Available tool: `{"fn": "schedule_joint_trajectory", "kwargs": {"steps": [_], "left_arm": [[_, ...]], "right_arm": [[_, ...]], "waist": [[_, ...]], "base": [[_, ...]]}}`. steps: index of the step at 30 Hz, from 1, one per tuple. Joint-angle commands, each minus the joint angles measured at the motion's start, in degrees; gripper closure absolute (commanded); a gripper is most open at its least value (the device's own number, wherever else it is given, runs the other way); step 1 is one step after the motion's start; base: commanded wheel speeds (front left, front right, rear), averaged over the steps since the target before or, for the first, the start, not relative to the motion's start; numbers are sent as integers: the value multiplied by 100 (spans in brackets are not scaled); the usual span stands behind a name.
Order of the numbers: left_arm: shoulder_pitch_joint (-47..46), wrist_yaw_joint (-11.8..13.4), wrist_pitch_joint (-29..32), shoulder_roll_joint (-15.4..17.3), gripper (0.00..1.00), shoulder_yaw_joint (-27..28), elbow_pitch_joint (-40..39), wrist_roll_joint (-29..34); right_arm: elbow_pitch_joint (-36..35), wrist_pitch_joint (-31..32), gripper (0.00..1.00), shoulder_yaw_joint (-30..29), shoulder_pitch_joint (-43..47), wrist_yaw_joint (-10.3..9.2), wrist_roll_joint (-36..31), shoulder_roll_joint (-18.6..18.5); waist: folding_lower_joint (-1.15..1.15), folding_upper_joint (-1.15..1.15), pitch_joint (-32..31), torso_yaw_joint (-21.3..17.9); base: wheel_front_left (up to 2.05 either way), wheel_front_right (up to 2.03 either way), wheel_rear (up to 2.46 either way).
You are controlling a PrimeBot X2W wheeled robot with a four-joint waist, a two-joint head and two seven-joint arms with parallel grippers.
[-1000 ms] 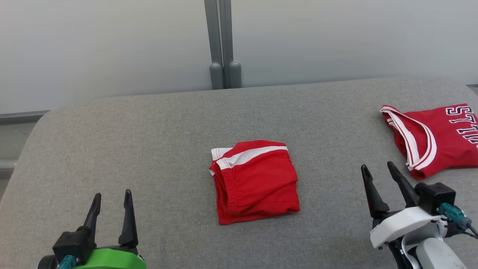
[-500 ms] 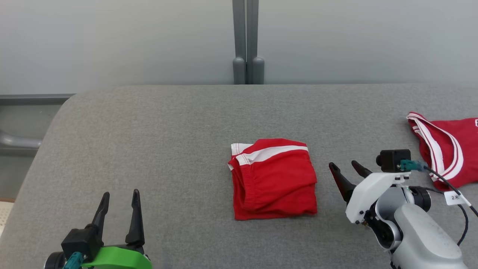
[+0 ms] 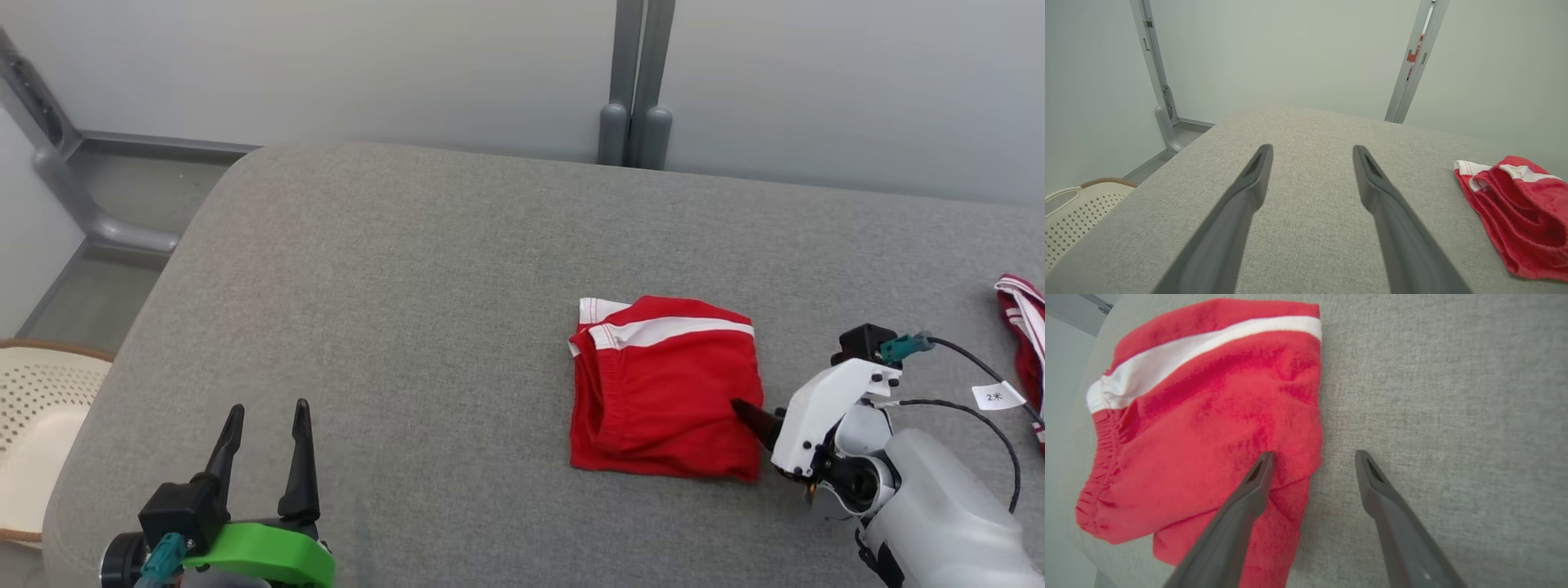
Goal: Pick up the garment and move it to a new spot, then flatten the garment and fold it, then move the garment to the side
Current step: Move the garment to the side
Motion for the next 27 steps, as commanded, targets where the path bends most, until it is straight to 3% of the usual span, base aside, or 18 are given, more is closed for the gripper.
{"fn": "schedule_joint_trajectory", "kwargs": {"steps": [1,9,10,11,12,20,27], "left_arm": [[-108,-36,-14,12,0,9,4,27],[-191,-45,-13,-27,0,44,-12,47],[-197,-45,-13,-31,0,46,-3,44],[-198,-47,-13,-34,0,48,6,47],[-198,-49,-14,-38,0,49,11,49],[-70,-92,-14,-36,0,1,60,40],[-44,-144,-13,-53,0,-175,-28,-2]], "right_arm": [[76,64,0,-2,-31,3,116,2],[198,95,0,242,-49,3,614,22],[164,49,45,290,-58,2,658,16],[130,-11,77,335,-61,2,706,5],[113,-50,100,374,-62,3,733,-11],[-117,-493,100,783,-43,3,998,-209],[-331,-628,100,1194,-72,3,1134,-472]], "waist": [[0,0,133,147],[0,0,270,181],[0,0,271,171],[0,0,263,155],[0,0,253,139],[0,0,-72,-205],[0,0,-210,-902]], "base": [[0,0,0],[0,0,0],[0,0,0],[0,0,0],[0,0,0],[0,0,0],[0,0,0]]}}
